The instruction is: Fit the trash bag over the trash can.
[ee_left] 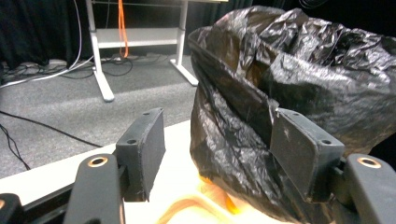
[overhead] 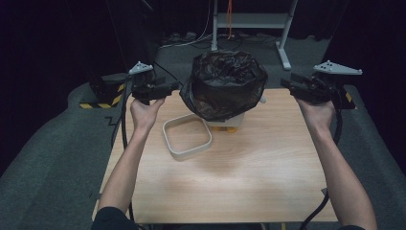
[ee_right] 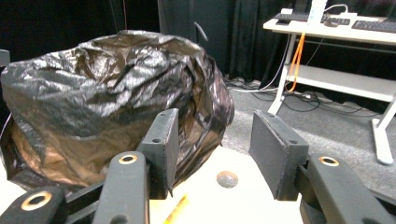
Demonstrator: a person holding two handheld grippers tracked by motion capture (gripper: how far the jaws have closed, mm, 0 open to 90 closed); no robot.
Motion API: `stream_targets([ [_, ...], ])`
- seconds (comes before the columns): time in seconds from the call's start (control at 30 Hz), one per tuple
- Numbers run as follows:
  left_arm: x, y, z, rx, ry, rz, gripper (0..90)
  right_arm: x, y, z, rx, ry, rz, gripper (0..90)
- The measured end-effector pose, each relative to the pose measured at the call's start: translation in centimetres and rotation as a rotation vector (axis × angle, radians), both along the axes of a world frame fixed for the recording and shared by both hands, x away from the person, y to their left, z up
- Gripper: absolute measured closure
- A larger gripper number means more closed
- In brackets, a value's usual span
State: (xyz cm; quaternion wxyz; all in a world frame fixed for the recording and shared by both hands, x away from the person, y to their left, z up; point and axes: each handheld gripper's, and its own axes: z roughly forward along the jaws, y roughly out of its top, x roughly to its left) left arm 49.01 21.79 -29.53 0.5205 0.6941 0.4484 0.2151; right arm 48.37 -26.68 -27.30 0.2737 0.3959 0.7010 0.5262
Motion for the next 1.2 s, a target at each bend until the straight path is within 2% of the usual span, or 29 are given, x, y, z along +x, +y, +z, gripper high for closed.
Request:
stream_targets([
  [0.5, -0.4, 0.6, -1.9, -0.019, 0.039, 0.000, 34.2, -0.4, -1.1, -3.3, 0.042, 0.036, -0.002, 50.5],
  [0.73, -0.5, 0.7, -2.8, -0.051, 0.053, -0.006, 32.7, -0.7, -1.3, -4.5, 0.045, 0.048, -0.006, 50.0],
  [0.9, -0.3, 0.9, -3.4, -0.057, 0.072, -0.008, 32.3, -0.9, -1.4, -5.4, 0.045, 0.056, -0.009, 50.0],
  [1.2, -0.5, 0.8, -4.4, -0.037, 0.080, 0.004, 32.6, -0.9, -1.6, -7.6, 0.060, 0.085, -0.016, 49.4],
])
